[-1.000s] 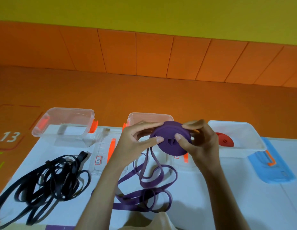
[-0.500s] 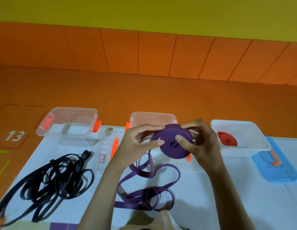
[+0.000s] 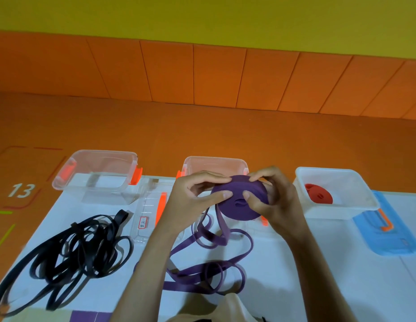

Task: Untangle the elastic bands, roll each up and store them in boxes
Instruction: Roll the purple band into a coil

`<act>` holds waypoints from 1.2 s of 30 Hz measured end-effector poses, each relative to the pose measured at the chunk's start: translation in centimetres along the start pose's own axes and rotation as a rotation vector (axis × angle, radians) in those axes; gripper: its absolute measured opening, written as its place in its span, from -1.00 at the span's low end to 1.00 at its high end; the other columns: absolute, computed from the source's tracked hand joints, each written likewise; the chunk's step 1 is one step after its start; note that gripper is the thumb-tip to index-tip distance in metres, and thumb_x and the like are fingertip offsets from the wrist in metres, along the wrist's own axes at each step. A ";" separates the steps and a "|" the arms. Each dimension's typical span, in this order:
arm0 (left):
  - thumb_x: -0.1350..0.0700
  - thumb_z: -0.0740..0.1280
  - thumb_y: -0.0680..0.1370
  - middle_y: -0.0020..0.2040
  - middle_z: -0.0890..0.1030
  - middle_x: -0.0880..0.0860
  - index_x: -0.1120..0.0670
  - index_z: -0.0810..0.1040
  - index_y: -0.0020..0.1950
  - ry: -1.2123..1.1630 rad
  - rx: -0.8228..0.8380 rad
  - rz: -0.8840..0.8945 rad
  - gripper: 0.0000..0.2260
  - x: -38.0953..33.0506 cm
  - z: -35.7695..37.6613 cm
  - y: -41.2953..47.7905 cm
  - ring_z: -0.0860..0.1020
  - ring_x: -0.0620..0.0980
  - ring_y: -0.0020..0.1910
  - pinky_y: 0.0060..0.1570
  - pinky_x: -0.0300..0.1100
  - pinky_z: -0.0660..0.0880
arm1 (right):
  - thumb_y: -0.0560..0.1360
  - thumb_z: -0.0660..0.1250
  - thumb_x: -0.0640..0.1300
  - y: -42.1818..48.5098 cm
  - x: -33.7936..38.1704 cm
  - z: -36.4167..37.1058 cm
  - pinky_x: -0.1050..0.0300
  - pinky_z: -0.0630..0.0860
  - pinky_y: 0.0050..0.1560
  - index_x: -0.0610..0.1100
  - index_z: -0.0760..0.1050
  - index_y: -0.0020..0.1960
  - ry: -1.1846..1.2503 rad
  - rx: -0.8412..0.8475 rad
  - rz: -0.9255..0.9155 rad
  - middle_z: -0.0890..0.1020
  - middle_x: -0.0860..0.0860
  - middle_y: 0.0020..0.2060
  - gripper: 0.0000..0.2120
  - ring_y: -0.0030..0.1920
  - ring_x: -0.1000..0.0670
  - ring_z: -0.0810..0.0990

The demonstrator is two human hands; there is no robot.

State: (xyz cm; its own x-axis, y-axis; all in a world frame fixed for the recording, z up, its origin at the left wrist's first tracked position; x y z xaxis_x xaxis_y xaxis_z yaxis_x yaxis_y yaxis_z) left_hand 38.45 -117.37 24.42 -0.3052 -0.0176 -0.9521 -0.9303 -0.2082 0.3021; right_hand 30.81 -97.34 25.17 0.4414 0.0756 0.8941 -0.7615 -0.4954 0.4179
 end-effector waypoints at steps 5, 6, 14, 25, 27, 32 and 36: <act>0.20 0.63 0.45 0.05 0.77 -0.04 -0.03 0.76 0.04 0.060 0.002 -0.008 -0.77 0.0 0.4 -0.2 0.73 -0.02 0.11 0.12 -0.26 0.61 | 0.43 0.56 -0.08 0.4 0.3 -0.9 0.09 0.69 -0.27 0.12 0.49 0.10 -0.171 0.108 0.025 0.64 0.18 0.02 -0.66 0.03 0.12 0.71; 0.20 0.63 0.45 0.05 0.77 -0.05 -0.03 0.76 0.03 0.068 0.007 -0.011 -0.78 0.1 0.5 -0.2 0.72 -0.02 0.11 0.10 -0.27 0.61 | 0.43 0.54 -0.02 0.4 0.5 -1.0 0.16 0.68 -0.26 0.14 0.52 0.10 -0.193 0.116 0.001 0.65 0.19 0.02 -0.69 0.05 0.11 0.71; 0.25 0.63 0.44 0.10 0.76 0.01 -0.10 0.79 0.08 0.000 0.057 -0.049 -0.68 -0.2 -1.2 -0.3 0.71 -0.03 0.13 0.13 -0.24 0.61 | 0.44 0.49 -0.03 0.2 0.7 0.3 0.27 0.64 -0.16 0.11 0.53 0.05 -0.142 0.053 -0.049 0.65 0.19 0.02 -0.77 0.05 0.08 0.69; 0.25 0.62 0.46 0.12 0.76 0.01 -0.02 0.77 0.14 0.028 -0.026 -0.032 -0.70 0.5 -1.2 -0.9 0.71 0.01 0.16 0.17 -0.23 0.60 | 0.43 0.53 -0.26 0.2 0.6 -0.3 0.17 0.70 -0.24 0.03 0.59 0.14 -0.083 0.046 -0.031 0.69 0.23 0.04 -0.65 0.03 0.09 0.74; 0.28 0.61 0.45 0.10 0.76 0.00 -0.04 0.78 0.11 0.043 -0.038 -0.026 -0.69 0.4 -1.5 -0.9 0.72 -0.02 0.14 0.15 -0.26 0.59 | 0.43 0.51 -0.31 0.1 0.2 -0.2 0.24 0.67 -0.23 -0.03 0.52 0.14 -0.050 0.065 -0.029 0.64 0.17 0.05 -0.63 0.05 0.11 0.71; 0.22 0.64 0.44 0.04 0.77 -0.02 -0.04 0.76 0.01 0.056 -0.040 -0.011 -0.77 -0.2 -0.9 -0.6 0.72 -0.02 0.10 0.10 -0.28 0.60 | 0.46 0.53 -0.16 0.2 -0.1 0.0 0.17 0.71 -0.08 0.27 0.42 0.34 -0.151 0.171 0.025 0.57 0.30 0.16 -0.42 0.22 0.05 0.64; 0.26 0.64 0.43 0.04 0.77 -0.03 -0.02 0.75 -0.02 0.055 -0.058 0.000 -0.77 -0.1 0.3 -0.6 0.72 -0.03 0.11 0.12 -0.27 0.60 | 0.45 0.51 -0.07 0.0 0.1 -0.1 0.22 0.68 -0.07 0.21 0.53 0.23 -0.208 0.137 -0.009 0.65 0.30 0.13 -0.59 0.16 0.07 0.67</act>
State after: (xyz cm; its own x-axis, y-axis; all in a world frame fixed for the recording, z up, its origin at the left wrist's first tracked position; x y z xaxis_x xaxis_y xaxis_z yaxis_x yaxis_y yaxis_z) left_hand 38.98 -116.93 24.38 -0.2923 -0.0714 -0.9537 -0.9164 -0.2643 0.3007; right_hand 30.78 -97.22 25.30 0.5469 -0.0922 0.8321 -0.6919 -0.6094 0.3872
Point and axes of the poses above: each hand's wrist, its own y-axis towards the middle knuckle, its own z-axis out of the palm, x = y × z, the point moved 1 cm from there along y, towards the middle knuckle
